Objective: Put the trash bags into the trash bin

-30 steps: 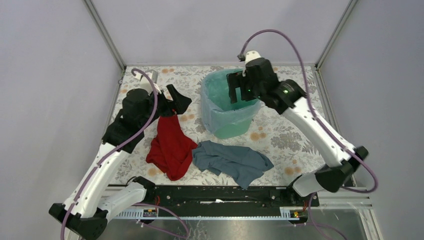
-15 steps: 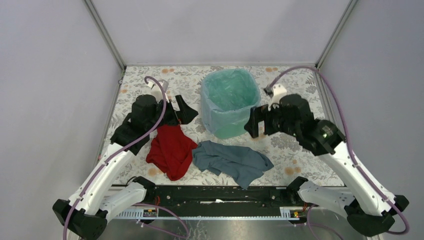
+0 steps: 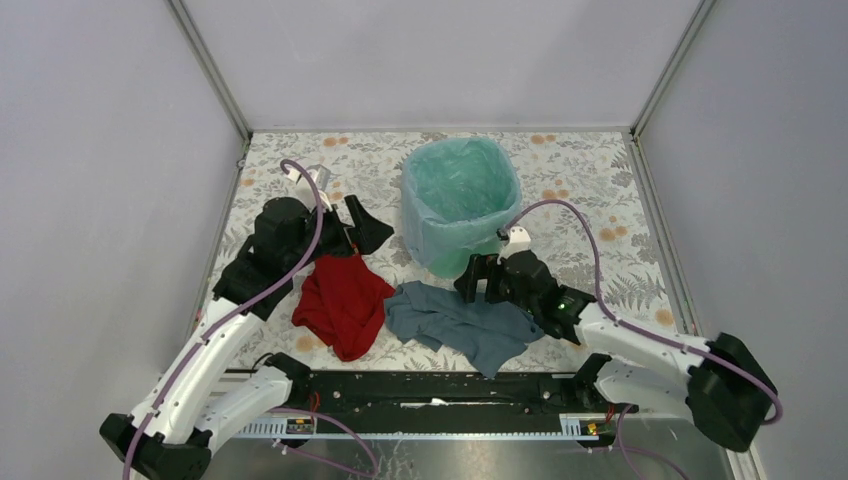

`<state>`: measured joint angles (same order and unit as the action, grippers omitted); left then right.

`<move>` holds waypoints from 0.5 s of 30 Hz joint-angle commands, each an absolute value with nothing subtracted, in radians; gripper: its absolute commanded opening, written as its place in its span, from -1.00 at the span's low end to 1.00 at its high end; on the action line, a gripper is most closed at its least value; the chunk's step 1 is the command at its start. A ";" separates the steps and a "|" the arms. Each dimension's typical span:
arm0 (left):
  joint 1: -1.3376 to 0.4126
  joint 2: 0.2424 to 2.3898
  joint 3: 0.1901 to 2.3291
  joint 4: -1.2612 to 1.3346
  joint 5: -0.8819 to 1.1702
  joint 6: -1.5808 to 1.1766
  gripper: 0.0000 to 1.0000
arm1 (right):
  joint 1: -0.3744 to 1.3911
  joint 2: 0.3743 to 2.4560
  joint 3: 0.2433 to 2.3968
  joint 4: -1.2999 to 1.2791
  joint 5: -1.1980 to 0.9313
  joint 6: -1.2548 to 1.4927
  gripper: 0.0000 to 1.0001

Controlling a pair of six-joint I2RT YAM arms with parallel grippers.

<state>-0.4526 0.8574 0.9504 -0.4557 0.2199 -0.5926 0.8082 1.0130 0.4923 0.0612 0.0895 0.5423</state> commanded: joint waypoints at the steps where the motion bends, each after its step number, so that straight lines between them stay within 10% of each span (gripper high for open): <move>1: -0.456 0.813 0.973 -0.444 0.191 -0.588 0.97 | 0.815 1.136 0.458 0.511 0.257 0.599 0.99; 15: -0.456 0.753 1.027 -0.501 0.189 -0.573 0.98 | 0.809 1.691 0.729 0.865 0.462 0.567 0.99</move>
